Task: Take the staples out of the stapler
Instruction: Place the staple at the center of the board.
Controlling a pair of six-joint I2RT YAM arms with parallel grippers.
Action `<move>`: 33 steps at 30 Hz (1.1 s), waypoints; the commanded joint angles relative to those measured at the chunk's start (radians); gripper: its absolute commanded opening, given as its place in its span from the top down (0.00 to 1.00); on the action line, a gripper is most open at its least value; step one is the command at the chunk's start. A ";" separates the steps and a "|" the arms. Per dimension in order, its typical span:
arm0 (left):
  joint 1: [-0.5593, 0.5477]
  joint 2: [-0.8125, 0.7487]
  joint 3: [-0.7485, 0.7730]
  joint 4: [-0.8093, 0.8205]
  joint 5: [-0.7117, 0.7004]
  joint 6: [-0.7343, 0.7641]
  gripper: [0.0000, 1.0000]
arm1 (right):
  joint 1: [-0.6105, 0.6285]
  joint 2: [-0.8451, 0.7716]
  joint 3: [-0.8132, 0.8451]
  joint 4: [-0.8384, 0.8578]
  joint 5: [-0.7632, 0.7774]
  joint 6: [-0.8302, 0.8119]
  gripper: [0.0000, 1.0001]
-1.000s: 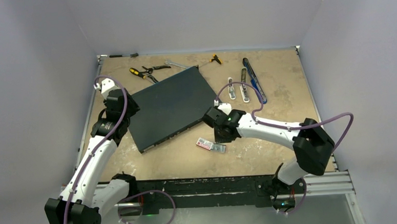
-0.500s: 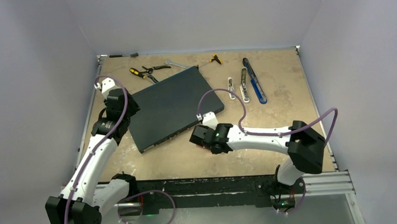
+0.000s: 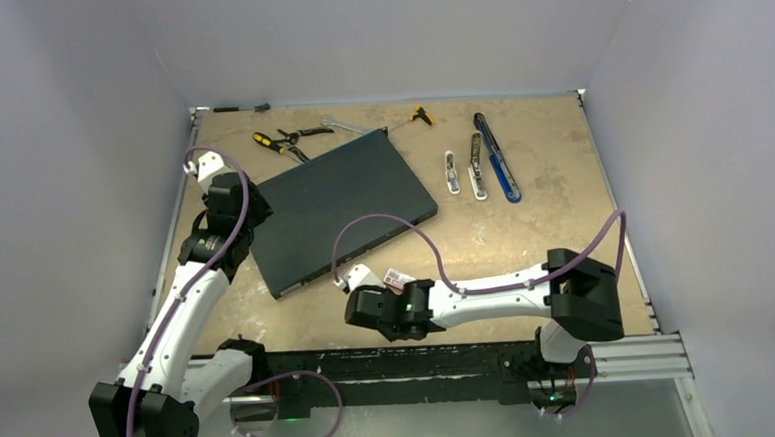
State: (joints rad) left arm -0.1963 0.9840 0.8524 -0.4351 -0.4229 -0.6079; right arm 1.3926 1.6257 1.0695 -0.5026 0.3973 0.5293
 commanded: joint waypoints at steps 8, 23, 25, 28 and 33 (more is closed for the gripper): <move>0.009 -0.005 0.005 0.018 -0.001 0.017 0.57 | 0.020 0.113 -0.038 0.152 -0.028 -0.115 0.80; 0.009 -0.006 0.004 0.019 -0.001 0.018 0.57 | 0.019 0.074 -0.070 0.156 -0.044 -0.099 0.51; 0.009 -0.007 0.005 0.018 -0.001 0.018 0.57 | 0.016 0.044 -0.062 0.149 -0.029 -0.070 0.47; 0.008 -0.008 0.007 0.014 -0.007 0.016 0.57 | -0.007 -0.020 -0.057 0.134 -0.004 0.019 0.40; 0.009 -0.011 0.011 0.007 -0.019 0.013 0.57 | -0.075 -0.075 -0.043 0.048 0.012 0.283 0.39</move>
State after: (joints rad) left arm -0.1963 0.9836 0.8524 -0.4358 -0.4240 -0.6079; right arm 1.3666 1.6001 1.0084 -0.3649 0.3737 0.5804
